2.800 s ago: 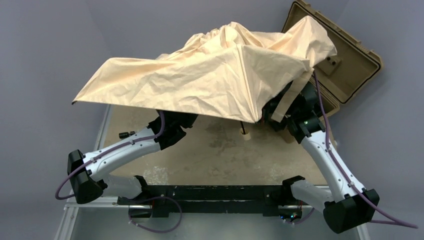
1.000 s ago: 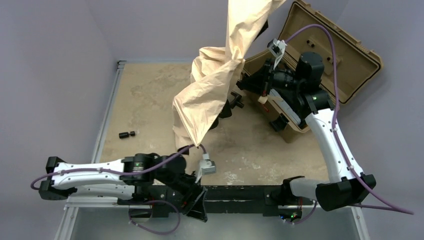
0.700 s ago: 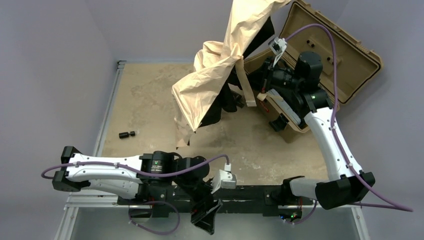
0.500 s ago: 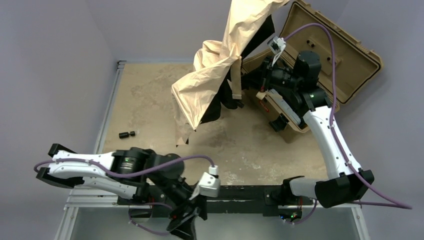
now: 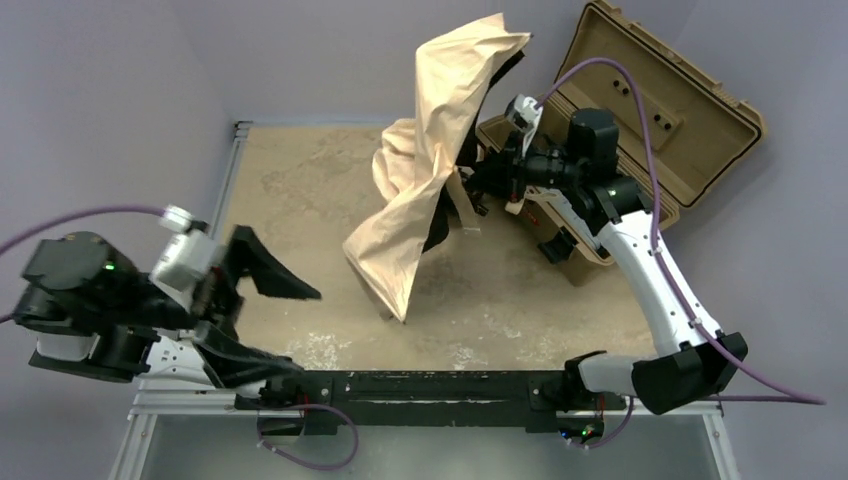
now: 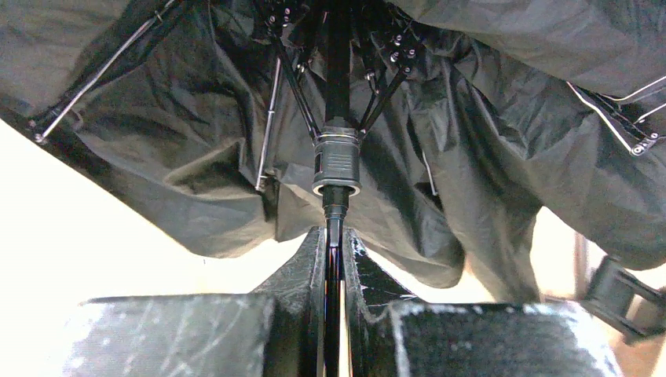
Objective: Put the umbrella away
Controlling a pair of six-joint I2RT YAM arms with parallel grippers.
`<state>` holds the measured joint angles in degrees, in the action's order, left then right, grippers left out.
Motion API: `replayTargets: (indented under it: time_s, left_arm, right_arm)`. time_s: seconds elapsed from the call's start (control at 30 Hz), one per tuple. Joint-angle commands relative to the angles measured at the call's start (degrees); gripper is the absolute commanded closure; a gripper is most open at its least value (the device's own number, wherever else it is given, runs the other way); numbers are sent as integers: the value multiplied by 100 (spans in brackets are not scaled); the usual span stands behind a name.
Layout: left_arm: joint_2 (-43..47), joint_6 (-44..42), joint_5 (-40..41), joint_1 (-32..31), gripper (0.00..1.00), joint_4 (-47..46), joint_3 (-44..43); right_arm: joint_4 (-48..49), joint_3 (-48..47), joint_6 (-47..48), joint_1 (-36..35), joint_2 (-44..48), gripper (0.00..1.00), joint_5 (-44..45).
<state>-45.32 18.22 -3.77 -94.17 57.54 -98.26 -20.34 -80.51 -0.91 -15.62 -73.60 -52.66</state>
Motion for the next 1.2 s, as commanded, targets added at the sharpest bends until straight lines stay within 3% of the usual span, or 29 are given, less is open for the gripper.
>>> replayTargets:
  time_s: [0.0, 0.13, 0.23, 0.33, 0.43, 0.63, 0.7, 0.77, 0.83, 0.9, 1.03, 1.17]
  left_arm:
    - [456, -656, 2816, 52, 0, 260, -412]
    - [662, -734, 4147, -10, 0, 265, -460]
    - [875, -885, 5035, -153, 0, 80, 13]
    - [1245, -962, 5468, -283, 0, -415, 565]
    - [1417, -1197, 5723, -544, 0, -851, 1011]
    - [566, -1586, 5637, -580, 0, -862, 882]
    - [249, -1784, 5107, -68, 0, -982, 690]
    - [-329, -1670, 3641, 1271, 0, -550, 159]
    - [-1095, -1425, 2351, 2635, 10, 162, -622]
    - [-1564, -1398, 2070, 3144, 13, 513, -1231]
    - [-996, -1269, 1122, 3753, 5, -995, -228]
    - [-557, -619, 431, 4361, 6, -1160, 670]
  right_arm:
    - [-522, -286, 1546, -531, 144, 100, -573]
    - [-1022, -592, 2501, -734, 88, 100, -1396]
    - [-1853, -1190, 3772, -902, -291, 100, -1553]
    - [-1960, -1430, 3986, -919, -721, 100, -1378]
    - [-1745, -976, 4030, -923, -890, 100, -1195]
    - [-1042, 113, 3703, -923, -378, 100, -841]
    - [-1004, 253, 3707, -917, -184, 100, -779]
    - [-964, 362, 3667, -885, -79, 100, -731]
    - [-936, 399, 3612, -820, -38, 100, -716]
    - [-716, 472, 3206, -715, 4, 100, -780]
    - [-269, 526, 2781, -626, -102, 100, -624]
    - [-369, -92, 2729, -626, -807, 100, -594]
